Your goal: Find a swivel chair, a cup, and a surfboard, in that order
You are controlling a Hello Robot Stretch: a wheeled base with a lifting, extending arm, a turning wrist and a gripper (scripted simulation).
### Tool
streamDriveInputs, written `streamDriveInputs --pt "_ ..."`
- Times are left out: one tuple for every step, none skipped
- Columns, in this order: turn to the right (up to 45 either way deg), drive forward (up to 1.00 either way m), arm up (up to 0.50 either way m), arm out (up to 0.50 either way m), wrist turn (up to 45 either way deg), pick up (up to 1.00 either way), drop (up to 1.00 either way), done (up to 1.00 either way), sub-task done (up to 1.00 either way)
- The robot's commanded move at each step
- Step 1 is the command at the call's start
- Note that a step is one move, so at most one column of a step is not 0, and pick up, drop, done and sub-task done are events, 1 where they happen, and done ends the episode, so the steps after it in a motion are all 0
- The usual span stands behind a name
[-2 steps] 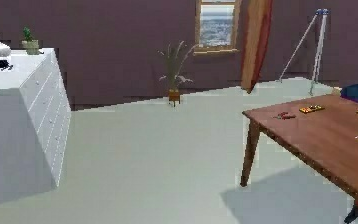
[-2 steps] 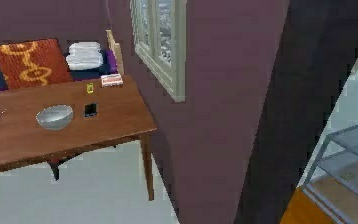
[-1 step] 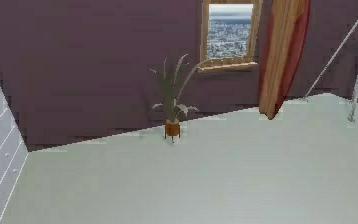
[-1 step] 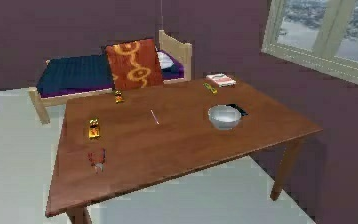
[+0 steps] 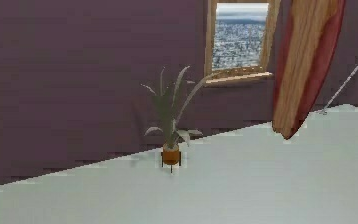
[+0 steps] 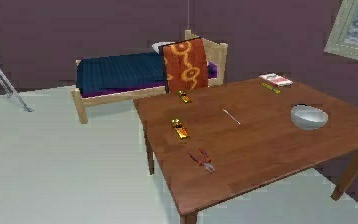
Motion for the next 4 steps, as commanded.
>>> streamDriveInputs --pt "21.0 0.00 0.00 0.00 0.0 0.00 0.00 0.00 0.00" --pt "0.0 0.35 0.00 0.00 0.0 0.00 0.00 0.00 0.00" --pt "33.0 0.00 0.00 0.00 0.0 0.00 0.00 0.00 0.00" --pt "0.0 1.00 0.00 0.00 0.0 0.00 0.00 0.00 0.00"
